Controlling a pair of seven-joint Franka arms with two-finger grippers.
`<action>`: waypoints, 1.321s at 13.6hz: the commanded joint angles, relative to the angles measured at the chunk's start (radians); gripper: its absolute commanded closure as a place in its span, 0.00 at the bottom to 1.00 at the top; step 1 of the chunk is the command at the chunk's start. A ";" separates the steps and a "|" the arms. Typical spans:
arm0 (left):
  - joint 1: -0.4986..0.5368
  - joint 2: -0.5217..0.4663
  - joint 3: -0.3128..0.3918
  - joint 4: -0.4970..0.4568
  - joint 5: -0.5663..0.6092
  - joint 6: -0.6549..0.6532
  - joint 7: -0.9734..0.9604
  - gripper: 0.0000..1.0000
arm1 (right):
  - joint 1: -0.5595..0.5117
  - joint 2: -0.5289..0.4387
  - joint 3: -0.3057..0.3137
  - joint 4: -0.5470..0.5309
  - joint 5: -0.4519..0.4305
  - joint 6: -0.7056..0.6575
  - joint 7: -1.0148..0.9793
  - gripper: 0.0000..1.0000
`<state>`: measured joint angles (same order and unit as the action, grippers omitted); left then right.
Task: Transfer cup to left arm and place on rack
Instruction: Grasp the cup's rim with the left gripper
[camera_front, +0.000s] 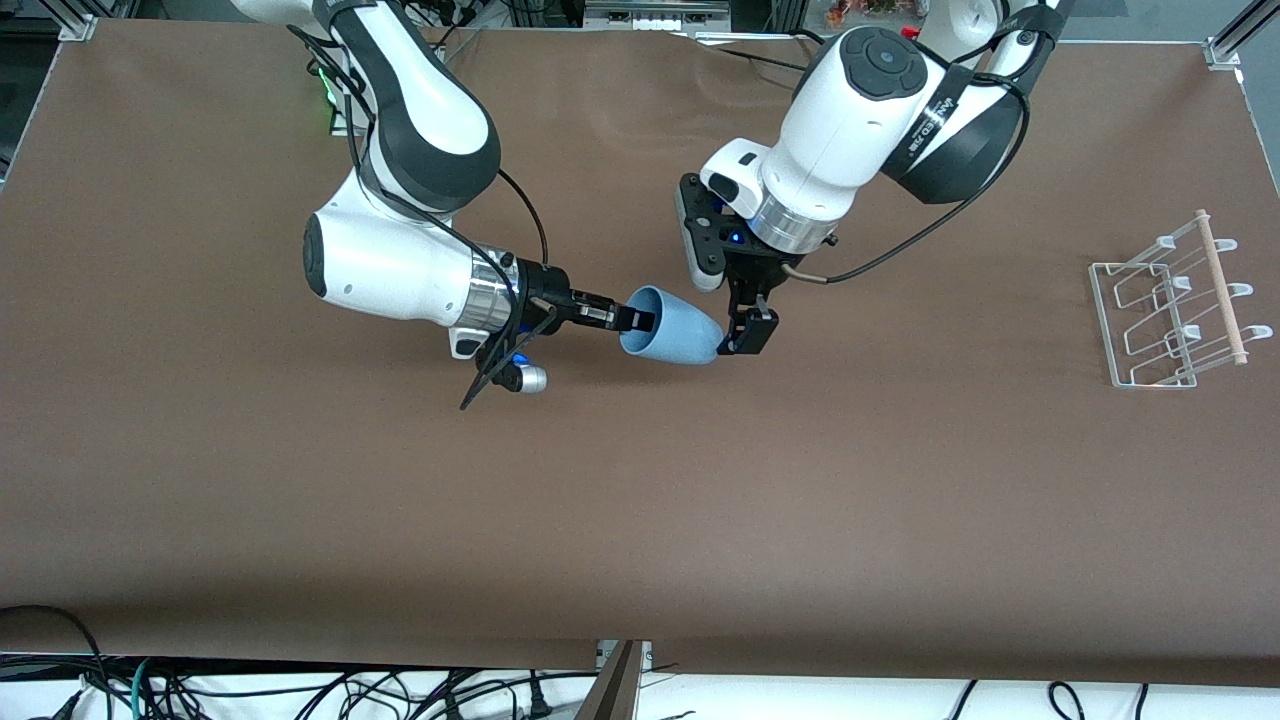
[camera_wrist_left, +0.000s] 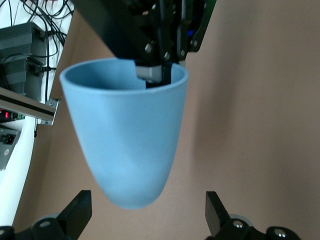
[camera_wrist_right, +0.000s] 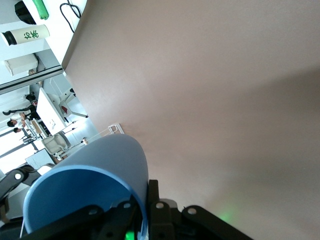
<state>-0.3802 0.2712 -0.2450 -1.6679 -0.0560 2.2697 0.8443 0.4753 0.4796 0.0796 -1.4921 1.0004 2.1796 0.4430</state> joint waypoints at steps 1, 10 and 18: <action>-0.002 -0.003 0.001 -0.023 -0.008 0.036 0.022 0.00 | 0.006 0.008 0.003 0.022 0.020 -0.003 0.014 1.00; -0.002 0.051 0.001 -0.007 -0.007 0.088 0.016 0.90 | 0.009 0.001 0.003 0.022 0.021 -0.012 0.014 1.00; 0.021 0.042 0.003 -0.006 -0.008 0.076 0.025 1.00 | 0.002 0.001 0.000 0.022 0.020 -0.015 0.003 0.00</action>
<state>-0.3750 0.3223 -0.2417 -1.6791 -0.0559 2.3570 0.8448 0.4807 0.4795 0.0800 -1.4854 1.0009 2.1706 0.4446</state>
